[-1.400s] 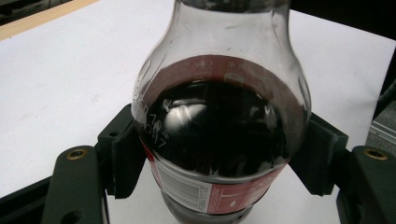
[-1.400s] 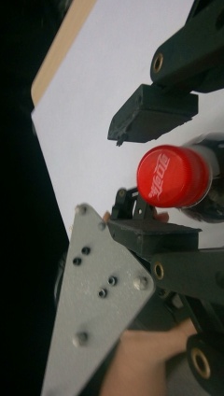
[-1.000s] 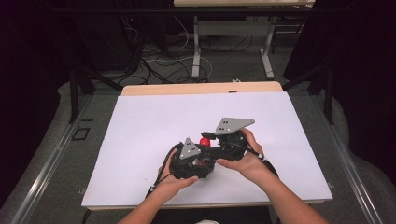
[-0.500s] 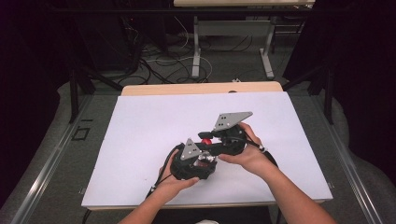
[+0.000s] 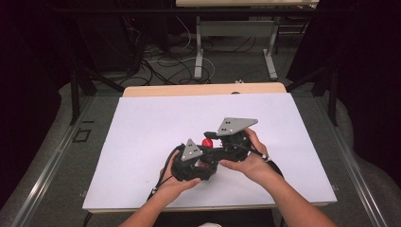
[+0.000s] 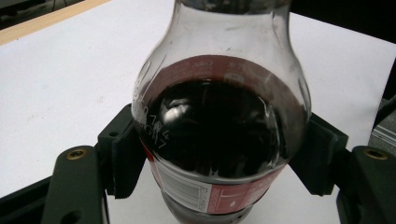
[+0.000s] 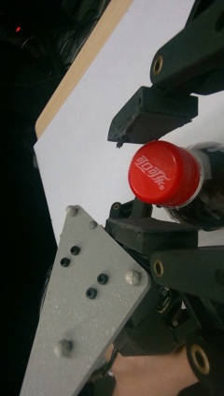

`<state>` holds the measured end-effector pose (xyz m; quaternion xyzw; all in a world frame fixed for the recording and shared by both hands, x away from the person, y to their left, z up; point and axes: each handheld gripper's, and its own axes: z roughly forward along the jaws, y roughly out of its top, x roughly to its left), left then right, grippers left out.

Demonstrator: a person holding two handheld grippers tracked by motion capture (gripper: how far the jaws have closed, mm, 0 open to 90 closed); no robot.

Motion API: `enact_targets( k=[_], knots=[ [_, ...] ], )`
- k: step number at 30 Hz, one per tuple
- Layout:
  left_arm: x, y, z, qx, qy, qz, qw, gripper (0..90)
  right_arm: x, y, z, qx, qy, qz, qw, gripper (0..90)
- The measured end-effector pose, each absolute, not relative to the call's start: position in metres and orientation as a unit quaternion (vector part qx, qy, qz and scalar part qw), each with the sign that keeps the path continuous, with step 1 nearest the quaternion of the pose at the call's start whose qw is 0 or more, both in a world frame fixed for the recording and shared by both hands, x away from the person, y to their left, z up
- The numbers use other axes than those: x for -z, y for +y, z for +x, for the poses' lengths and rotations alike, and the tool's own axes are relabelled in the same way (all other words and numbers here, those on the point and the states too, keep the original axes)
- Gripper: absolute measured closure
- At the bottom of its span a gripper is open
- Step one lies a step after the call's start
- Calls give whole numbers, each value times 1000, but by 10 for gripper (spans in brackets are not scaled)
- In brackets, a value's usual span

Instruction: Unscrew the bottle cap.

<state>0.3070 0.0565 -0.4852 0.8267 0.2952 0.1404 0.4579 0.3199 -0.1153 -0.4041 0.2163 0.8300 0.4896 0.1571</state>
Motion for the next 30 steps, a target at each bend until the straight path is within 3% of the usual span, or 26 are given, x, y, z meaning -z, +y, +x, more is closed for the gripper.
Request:
enact_targets(
  k=[5,19,24,30],
  knots=[
    [485,57,307,-142,289,830,456,298,405,-115,320,-485,828,236,153,597],
    [484,52,303,-131,276,832,463,298,399,-132,341,-488,863,109,75,604],
    [482,52,303,-136,282,833,457,298,399,-129,332,-494,852,148,91,476],
    [481,53,303,-140,286,828,461,298,400,-121,315,-473,837,222,163,522]
  ],
)
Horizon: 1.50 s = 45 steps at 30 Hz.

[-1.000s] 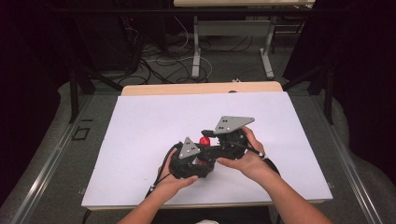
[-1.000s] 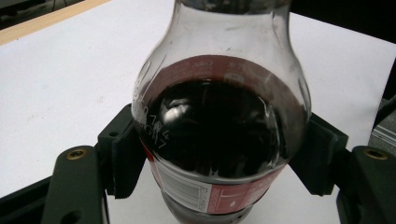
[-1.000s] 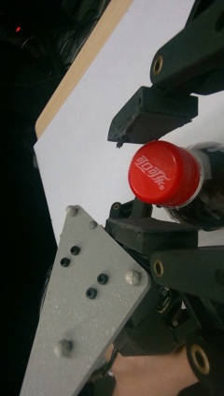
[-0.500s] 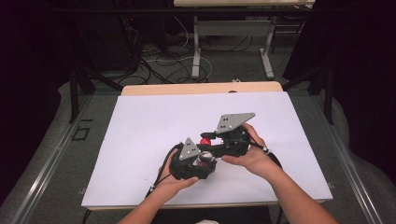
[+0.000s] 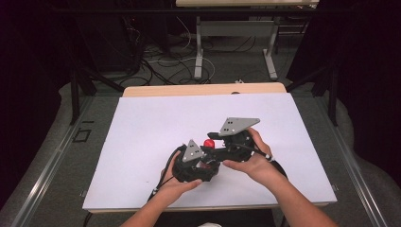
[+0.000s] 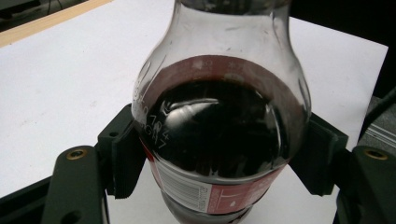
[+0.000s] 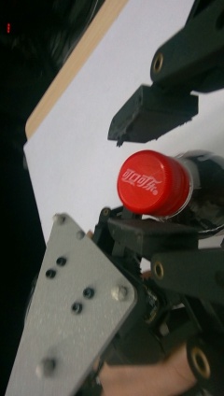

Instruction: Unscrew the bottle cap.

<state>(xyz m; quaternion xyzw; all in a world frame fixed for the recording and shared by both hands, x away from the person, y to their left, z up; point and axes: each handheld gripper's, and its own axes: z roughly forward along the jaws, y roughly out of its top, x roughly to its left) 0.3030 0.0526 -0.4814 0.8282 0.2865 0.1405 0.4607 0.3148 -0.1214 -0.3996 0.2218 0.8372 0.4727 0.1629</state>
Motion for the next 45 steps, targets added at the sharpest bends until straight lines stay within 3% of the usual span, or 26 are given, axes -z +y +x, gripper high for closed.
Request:
enact_targets(
  k=[9,14,17,24,27,29,31,32,35,45],
  knots=[
    [483,52,303,-142,287,833,452,297,403,-112,308,-475,830,232,178,542],
    [483,52,303,-139,285,833,454,297,403,-112,310,-477,834,213,179,600],
    [482,53,303,-140,279,836,450,297,402,-116,317,-476,843,188,164,608],
    [483,52,303,-137,279,831,461,300,399,-130,341,-494,855,140,78,614],
    [484,52,303,-134,280,830,462,300,399,-131,342,-490,860,121,75,613],
    [483,52,303,-140,279,830,462,300,400,-130,341,-494,857,122,84,603],
    [482,54,303,-135,282,830,462,300,400,-129,336,-494,853,140,95,506],
    [481,54,303,-139,284,828,463,300,400,-128,333,-497,848,146,107,498],
    [480,57,305,-142,287,826,464,300,400,-128,322,-495,842,158,145,485],
    [483,54,305,-144,287,829,458,300,406,-121,312,-493,831,202,163,507]
  ],
)
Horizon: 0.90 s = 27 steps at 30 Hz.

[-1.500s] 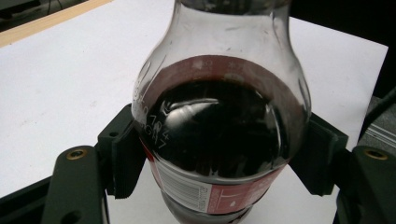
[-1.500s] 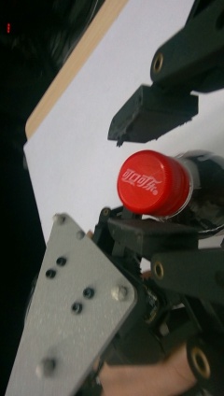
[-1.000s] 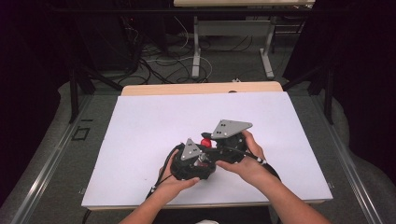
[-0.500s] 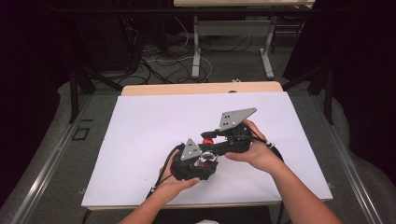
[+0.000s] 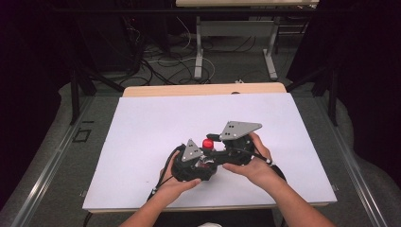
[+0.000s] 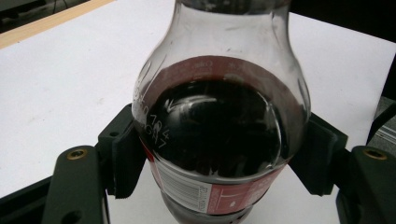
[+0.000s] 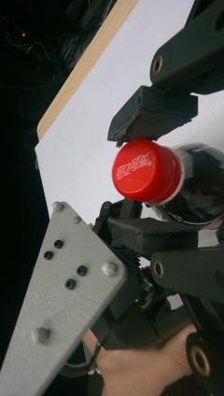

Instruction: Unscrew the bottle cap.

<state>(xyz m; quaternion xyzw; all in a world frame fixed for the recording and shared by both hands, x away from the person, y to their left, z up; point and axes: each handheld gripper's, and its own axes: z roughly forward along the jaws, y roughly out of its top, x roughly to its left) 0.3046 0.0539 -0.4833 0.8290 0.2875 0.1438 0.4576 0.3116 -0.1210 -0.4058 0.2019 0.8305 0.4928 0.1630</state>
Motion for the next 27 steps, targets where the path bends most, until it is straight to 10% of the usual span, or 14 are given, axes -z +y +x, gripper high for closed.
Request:
enact_targets(
  k=[9,21,27],
  knots=[
    [483,55,304,-146,285,830,457,300,407,-112,312,-483,832,194,189,600],
    [482,55,304,-138,282,830,461,301,402,-125,336,-499,849,134,106,611],
    [481,56,304,-140,284,830,459,300,402,-124,333,-513,840,143,106,491]
  ],
)
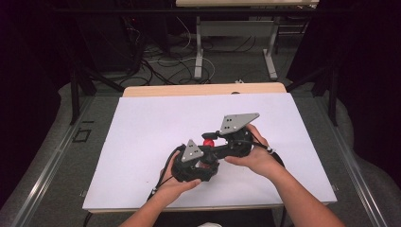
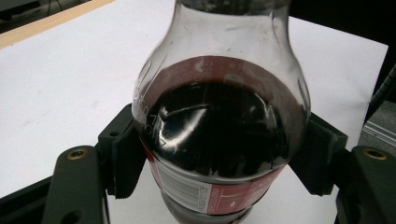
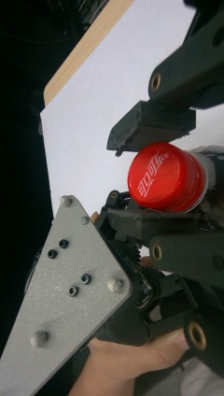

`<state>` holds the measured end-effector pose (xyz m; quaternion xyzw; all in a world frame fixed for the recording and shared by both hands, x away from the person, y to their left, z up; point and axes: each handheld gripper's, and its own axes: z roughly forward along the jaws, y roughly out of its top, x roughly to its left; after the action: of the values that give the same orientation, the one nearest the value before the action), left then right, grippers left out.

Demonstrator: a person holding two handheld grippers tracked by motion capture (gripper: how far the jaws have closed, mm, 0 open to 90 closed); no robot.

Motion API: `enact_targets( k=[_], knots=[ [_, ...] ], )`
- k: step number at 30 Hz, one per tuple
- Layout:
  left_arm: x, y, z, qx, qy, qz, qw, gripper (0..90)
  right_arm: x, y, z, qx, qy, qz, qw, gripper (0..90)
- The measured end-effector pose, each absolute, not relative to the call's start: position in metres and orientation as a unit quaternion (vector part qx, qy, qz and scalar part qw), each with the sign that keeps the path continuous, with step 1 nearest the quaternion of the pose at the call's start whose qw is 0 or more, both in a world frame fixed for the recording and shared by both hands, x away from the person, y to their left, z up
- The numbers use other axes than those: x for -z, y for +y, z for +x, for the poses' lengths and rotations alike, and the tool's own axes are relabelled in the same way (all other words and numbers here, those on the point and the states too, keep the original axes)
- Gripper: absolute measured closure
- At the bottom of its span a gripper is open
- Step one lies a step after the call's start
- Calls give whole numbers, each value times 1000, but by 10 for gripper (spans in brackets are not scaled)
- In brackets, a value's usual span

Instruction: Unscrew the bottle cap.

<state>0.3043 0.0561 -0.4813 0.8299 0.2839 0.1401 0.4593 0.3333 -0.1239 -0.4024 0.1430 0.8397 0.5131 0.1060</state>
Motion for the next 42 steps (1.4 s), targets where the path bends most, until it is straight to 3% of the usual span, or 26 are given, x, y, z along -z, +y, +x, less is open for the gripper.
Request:
enact_targets(
  k=[5,9,15,24,27,29,31,35,42],
  knots=[
    [482,57,305,-139,288,830,458,300,402,-119,322,-496,838,173,147,498],
    [482,57,306,-144,289,827,460,300,402,-115,317,-481,836,205,166,555],
    [481,58,306,-142,285,833,452,300,403,-113,316,-478,833,224,167,604],
    [482,56,304,-134,281,832,459,300,399,-127,340,-483,866,97,91,606],
    [483,56,305,-134,282,833,456,300,400,-128,343,-484,866,94,84,579],
    [483,56,305,-137,286,830,459,300,401,-127,340,-492,858,118,91,490],
    [483,57,306,-136,288,833,453,300,400,-125,334,-494,850,145,110,479],
    [483,59,307,-138,289,834,449,300,400,-121,322,-473,846,185,159,516],
    [483,57,306,-143,291,828,457,300,400,-111,311,-473,837,210,177,533]
  ],
)
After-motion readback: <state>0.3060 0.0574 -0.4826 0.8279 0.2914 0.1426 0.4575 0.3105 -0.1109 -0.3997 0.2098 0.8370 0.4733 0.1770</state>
